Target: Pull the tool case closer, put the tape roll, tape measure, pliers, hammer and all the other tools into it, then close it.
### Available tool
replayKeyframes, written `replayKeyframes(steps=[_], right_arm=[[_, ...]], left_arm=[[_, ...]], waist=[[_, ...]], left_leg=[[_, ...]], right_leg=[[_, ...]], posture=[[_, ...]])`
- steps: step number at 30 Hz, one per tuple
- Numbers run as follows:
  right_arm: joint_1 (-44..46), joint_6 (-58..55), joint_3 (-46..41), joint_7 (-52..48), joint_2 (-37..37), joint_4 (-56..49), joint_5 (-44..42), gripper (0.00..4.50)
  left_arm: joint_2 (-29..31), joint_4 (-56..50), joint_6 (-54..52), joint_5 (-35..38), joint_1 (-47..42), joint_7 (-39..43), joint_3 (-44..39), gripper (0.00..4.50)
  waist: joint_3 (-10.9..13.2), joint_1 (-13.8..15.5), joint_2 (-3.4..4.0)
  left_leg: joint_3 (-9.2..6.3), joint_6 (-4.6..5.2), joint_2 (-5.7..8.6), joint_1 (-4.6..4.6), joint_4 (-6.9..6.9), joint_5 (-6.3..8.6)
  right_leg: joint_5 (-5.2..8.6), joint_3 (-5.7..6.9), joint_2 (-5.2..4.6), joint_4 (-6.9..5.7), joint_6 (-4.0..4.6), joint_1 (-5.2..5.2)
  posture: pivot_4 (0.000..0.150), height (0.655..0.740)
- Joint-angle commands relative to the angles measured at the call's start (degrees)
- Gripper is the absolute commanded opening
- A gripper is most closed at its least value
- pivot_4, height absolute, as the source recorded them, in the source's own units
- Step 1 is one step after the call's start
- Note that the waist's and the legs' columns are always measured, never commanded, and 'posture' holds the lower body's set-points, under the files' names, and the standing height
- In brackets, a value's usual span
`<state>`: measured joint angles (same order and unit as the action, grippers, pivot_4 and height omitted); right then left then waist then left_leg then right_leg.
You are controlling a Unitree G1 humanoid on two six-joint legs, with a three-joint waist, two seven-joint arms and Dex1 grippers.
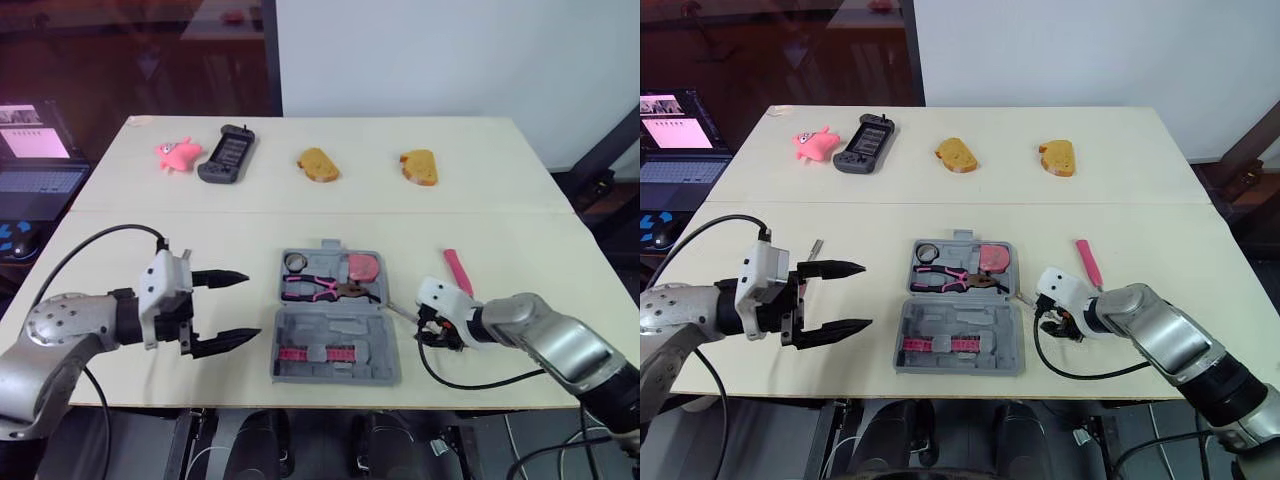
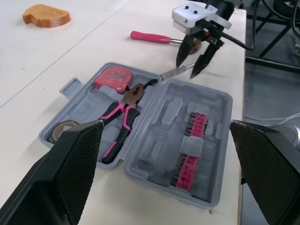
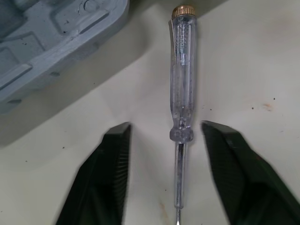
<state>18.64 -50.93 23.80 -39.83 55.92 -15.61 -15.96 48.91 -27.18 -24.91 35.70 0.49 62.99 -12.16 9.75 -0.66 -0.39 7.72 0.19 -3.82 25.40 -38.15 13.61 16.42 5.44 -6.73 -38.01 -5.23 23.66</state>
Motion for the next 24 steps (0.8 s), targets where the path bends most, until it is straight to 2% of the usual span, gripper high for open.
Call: replayKeyframes(steps=[1,7,10,13,14,24], right_arm=[[0.5,0.2,-1.3,-0.8,-1.2,-0.2,1.6,2.67],[0.4,-0.1,-1.8,-1.7,-2.8,1.2,3.6,2.67],[0.1,-0.7,-2.0,-1.8,-3.5,2.0,4.4,1.82],[0.1,-0.9,-2.4,-1.9,-4.6,2.3,4.8,0.37],[0.1,-0.9,-2.3,-2.1,-4.6,2.2,5.1,0.01],[2.3,-8.1,-6.3,-3.8,-3.7,-1.9,2.6,0.01]], left_arm=[[0.8,-1.5,-0.1,0.8,0.3,-0.2,-1.5,4.50],[0.9,-1.1,0.1,0.4,-0.5,-0.4,-0.9,4.50],[1.0,-1.1,0.0,0.2,-0.4,-0.4,-0.9,4.50],[1.0,-1.2,0.0,0.2,-0.3,-0.6,-0.8,4.50],[1.0,-1.2,0.0,0.2,-0.3,-0.7,-0.8,4.50],[1.0,-0.5,0.5,-0.2,-0.2,-0.6,-0.6,4.50]], waist=[[0.0,0.0,0.00],[0.0,0.0,-0.03],[0.0,0.0,-0.05],[0.0,0.0,-0.05],[0.0,0.0,-0.07],[-0.1,0.1,-0.10]], left_leg=[[0.00,0.00,0.00,0.00,0.00,0.00],[-0.01,0.01,0.00,-0.02,0.00,0.00],[-0.01,0.01,0.00,-0.04,0.00,0.00],[-0.02,0.01,0.00,-0.04,0.00,0.00],[-0.02,0.01,0.00,-0.04,0.00,0.00],[-0.03,0.02,0.00,-0.05,-0.01,0.01]], right_leg=[[0.00,0.00,0.00,0.00,0.00,0.00],[0.00,0.00,0.01,0.00,0.00,-0.02],[0.00,0.00,0.01,0.00,0.00,-0.04],[0.00,0.00,0.02,0.00,0.00,-0.05],[0.00,0.00,0.01,0.00,0.00,-0.05],[0.00,0.00,0.01,0.00,0.01,-0.07]], posture=[[0.150,0.7188],[0.150,0.7188],[0.150,0.7188],[0.150,0.7188],[0.150,0.7188],[0.150,0.7188]])
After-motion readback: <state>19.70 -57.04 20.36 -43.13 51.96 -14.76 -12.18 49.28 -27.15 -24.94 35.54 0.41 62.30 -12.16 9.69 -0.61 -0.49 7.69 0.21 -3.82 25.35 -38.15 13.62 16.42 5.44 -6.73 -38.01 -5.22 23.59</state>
